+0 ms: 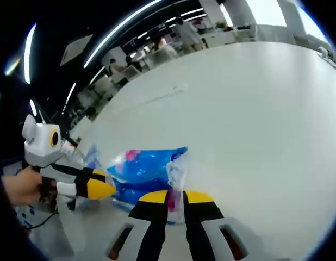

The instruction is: Arrange the tabletop items into an orderly group along one side of the table until the central work area is clear of visible clutter.

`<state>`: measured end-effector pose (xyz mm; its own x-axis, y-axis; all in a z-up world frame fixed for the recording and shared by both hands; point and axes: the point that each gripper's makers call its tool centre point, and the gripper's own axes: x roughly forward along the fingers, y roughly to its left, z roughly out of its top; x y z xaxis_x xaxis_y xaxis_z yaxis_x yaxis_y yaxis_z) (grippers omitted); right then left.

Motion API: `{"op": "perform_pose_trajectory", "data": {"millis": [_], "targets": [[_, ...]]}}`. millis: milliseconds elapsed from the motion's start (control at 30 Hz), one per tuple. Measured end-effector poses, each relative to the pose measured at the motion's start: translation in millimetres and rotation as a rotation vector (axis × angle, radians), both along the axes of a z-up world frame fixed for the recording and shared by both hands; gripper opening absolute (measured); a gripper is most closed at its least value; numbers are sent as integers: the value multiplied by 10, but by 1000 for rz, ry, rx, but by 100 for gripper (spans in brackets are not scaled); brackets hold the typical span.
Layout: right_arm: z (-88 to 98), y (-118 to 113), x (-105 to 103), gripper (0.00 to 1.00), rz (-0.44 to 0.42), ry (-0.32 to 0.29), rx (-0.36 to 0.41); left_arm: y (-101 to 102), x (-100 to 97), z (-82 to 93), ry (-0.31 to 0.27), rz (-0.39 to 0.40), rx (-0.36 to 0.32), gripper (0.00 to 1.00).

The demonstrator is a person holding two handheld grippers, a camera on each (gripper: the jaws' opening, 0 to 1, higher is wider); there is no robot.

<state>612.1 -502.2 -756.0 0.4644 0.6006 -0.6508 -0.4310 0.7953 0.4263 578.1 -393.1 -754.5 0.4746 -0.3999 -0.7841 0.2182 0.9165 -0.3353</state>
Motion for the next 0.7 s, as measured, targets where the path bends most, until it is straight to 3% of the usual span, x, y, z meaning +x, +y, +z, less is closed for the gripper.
{"op": "perform_pose_trajectory", "data": {"millis": [67,267,367,500,700], "targets": [[75,8,7,19,-5,-31,19,23,30,68,-23,17,1,23],[247,-4,-163,31,-35,-35,110,-45,8,373,-131,22,-65,37],[281,-5,-299,42,-31,-42,121,-62,-69,477,-154,25,-65,48],[378,-36,-413,48,-71,-39,174,-24,-185,595,-210,0,-28,63],[455,-84,-641,56,-86,-30,205,103,-426,694,-233,22,-29,70]]}}
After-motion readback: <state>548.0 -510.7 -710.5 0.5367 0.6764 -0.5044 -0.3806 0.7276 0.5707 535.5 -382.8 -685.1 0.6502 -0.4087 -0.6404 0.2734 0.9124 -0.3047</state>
